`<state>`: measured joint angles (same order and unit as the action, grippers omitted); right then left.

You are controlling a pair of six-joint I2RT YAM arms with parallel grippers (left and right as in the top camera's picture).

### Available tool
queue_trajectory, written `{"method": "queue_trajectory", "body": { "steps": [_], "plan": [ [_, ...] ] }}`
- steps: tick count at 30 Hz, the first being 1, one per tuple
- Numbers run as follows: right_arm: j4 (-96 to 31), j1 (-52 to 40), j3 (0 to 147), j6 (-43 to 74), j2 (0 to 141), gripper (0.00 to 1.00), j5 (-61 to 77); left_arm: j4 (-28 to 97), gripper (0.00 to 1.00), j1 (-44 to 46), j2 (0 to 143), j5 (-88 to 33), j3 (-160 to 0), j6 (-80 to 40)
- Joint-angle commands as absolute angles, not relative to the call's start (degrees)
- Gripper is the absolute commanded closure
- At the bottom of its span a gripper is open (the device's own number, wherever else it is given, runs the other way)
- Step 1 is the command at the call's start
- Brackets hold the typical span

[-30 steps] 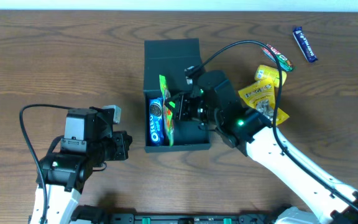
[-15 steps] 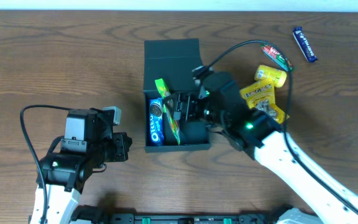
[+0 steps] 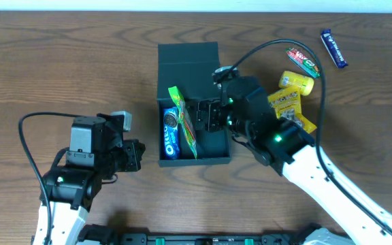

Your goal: Pack container

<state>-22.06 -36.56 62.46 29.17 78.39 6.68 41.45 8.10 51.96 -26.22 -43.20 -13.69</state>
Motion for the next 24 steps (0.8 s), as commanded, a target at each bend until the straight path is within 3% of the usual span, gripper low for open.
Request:
{"method": "queue_trajectory", "body": {
  "steps": [1, 18, 24],
  "plan": [
    [-22.02, -36.84, 63.33, 26.85, 78.54, 0.14, 7.14, 41.34, 0.94, 8.25, 51.62, -26.61, -44.86, -15.05],
    [-23.66, -37.60, 65.71, 24.91, 78.54, 0.24, 7.03, 37.01, 0.94, 7.99, 51.07, -25.78, -44.86, -19.31],
    [-28.05, -38.44, 72.40, 21.12, 79.92, 0.25, 5.78, 40.16, 0.94, 0.75, 49.69, -25.04, -47.42, -17.45]
  ]
}}
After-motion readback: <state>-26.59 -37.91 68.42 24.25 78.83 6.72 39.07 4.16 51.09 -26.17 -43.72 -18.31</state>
